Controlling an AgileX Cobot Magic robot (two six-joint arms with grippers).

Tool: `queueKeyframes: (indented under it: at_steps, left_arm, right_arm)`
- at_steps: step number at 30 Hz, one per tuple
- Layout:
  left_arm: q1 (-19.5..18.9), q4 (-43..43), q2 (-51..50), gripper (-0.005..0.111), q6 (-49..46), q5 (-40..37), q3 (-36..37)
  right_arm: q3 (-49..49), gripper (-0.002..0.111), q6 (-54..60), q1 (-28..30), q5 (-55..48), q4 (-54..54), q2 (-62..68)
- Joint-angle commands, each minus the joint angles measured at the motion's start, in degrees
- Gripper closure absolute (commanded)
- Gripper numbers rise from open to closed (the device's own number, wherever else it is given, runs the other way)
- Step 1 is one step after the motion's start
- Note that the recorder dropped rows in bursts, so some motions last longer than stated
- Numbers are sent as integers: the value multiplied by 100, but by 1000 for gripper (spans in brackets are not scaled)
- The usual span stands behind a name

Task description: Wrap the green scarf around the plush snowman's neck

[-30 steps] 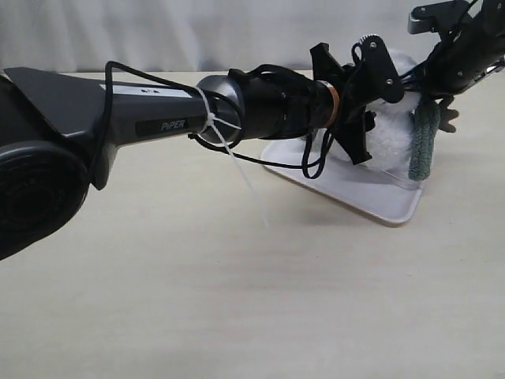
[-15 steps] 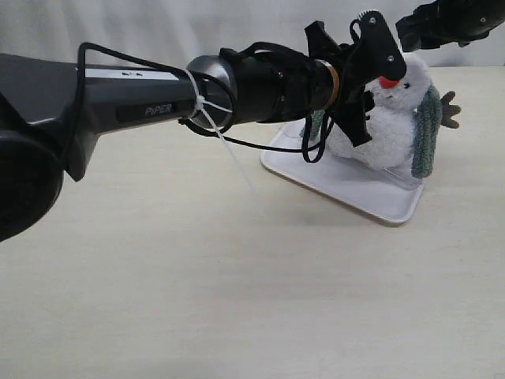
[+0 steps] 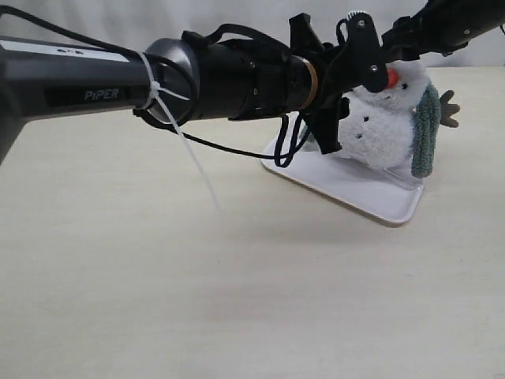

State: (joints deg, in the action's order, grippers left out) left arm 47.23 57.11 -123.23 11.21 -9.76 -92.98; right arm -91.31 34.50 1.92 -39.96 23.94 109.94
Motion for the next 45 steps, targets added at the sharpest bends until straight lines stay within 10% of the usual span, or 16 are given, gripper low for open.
queueKeyframes:
  at_steps: [1, 7, 45]
  left_arm:
    - [-107, -63, 67, 60, -263, 330, 370]
    - [-221, -75, 67, 60, -249, 459, 436]
    - [-221, -573, 67, 60, -264, -43, 490]
  right_arm:
    - [6, 64, 451, -83, 74, 277, 18]
    - [6, 104, 555, -410, 75, -262, 48]
    - [26, 104, -952, -509, -425, -1691, 148]
